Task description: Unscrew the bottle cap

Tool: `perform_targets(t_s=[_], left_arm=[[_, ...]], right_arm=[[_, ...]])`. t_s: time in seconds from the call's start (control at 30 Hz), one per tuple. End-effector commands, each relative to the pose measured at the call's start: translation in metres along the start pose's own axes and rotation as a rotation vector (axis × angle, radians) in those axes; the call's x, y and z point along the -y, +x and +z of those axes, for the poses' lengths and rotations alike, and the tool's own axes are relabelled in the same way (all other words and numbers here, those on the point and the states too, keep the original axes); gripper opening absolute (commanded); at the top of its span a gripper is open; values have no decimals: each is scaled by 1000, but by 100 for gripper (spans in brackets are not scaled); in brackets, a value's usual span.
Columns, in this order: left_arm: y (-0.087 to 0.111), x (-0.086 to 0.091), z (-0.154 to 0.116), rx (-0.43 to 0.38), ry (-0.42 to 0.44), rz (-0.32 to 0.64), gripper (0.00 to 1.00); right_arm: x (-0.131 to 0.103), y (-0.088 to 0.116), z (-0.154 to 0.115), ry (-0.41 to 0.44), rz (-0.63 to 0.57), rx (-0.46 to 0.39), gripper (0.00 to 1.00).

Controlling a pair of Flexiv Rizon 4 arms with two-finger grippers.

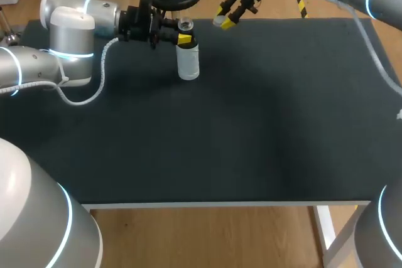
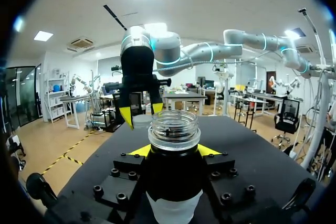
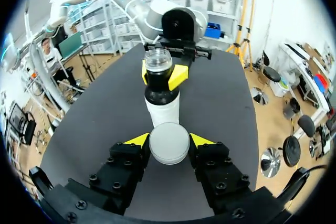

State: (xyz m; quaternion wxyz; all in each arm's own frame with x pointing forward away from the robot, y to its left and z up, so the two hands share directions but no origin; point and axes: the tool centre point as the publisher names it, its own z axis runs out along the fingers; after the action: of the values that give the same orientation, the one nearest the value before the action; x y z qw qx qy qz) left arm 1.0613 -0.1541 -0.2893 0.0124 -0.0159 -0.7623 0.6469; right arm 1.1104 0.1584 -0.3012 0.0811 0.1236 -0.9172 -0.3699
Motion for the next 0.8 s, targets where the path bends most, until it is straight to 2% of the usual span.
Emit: perform_targets(t_s=[0.03, 0.4, 0.6, 0.8], left_arm=[[0, 0, 0, -1, 1, 0, 0], [0, 0, 0, -1, 1, 0, 0], [0, 0, 0, -1, 1, 0, 0], [0, 0, 0, -1, 1, 0, 0]], right_arm=[[20, 4, 4, -14, 42, 111, 0], [68, 0, -5, -23, 217, 202, 0], [94, -5, 1, -45, 307, 258, 0], [115, -1, 14, -29, 381, 270, 0]])
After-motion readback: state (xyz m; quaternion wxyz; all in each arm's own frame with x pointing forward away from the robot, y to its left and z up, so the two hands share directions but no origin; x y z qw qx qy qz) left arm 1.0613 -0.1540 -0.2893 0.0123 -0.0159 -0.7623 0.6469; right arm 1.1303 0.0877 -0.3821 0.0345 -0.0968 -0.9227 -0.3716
